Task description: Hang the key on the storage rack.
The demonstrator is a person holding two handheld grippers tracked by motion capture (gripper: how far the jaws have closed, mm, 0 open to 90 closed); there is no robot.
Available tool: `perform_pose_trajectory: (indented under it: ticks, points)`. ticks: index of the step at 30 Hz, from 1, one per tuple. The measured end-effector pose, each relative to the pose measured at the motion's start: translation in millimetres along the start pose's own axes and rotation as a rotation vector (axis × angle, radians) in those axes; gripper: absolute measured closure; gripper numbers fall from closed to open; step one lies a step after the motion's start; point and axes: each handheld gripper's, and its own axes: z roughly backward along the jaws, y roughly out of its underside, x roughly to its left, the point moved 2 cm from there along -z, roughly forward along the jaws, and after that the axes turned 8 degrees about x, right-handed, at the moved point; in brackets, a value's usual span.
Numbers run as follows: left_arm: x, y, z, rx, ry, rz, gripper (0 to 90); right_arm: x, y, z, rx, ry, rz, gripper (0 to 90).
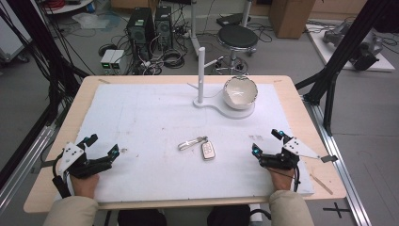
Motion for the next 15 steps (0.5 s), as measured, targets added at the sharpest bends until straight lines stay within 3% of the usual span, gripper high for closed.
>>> perform_pose_trajectory:
  ticks: [15]
  points:
    - [-0.8, 0.1, 0.3, -0.001, -0.002, -0.007, 9.0, -0.9, 0.0, 0.4, -0.009, 0.008, -0.005, 0.6]
